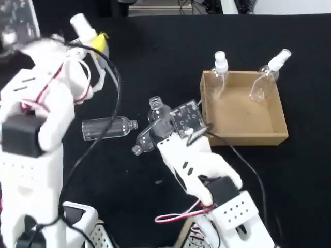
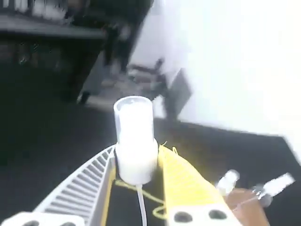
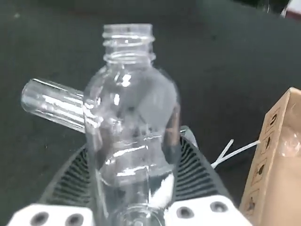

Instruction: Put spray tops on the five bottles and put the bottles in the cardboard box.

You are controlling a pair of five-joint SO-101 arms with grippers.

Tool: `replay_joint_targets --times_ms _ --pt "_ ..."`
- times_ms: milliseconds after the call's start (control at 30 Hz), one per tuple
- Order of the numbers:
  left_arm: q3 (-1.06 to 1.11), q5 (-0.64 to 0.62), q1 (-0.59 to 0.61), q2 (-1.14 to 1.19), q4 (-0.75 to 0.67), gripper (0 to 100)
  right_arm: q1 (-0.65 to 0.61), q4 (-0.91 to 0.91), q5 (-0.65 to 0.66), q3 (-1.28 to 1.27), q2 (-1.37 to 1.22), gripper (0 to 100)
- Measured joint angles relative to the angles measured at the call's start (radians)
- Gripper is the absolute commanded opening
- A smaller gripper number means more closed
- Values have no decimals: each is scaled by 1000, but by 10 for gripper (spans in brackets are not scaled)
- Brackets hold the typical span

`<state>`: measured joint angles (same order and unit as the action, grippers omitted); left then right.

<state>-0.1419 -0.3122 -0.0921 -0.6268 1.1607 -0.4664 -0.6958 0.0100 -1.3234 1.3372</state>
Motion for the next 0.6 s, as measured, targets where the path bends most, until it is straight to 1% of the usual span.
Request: replay_joint_targets --times_ms 100,233,333,433,600 --pt "77 -3 -46 -64 -103 30 0 6 0 -54 103 11" --pt "172 0 -158 -121 -230 30 0 6 0 -115 230 11" --pt "229 0 -206 -138 -311 30 0 6 0 -147 304 11" --pt "265 0 -216 -143 -338 30 0 5 -2 -153 354 11" --pt "279 0 -232 -144 -342 30 0 3 -2 -160 391 11"
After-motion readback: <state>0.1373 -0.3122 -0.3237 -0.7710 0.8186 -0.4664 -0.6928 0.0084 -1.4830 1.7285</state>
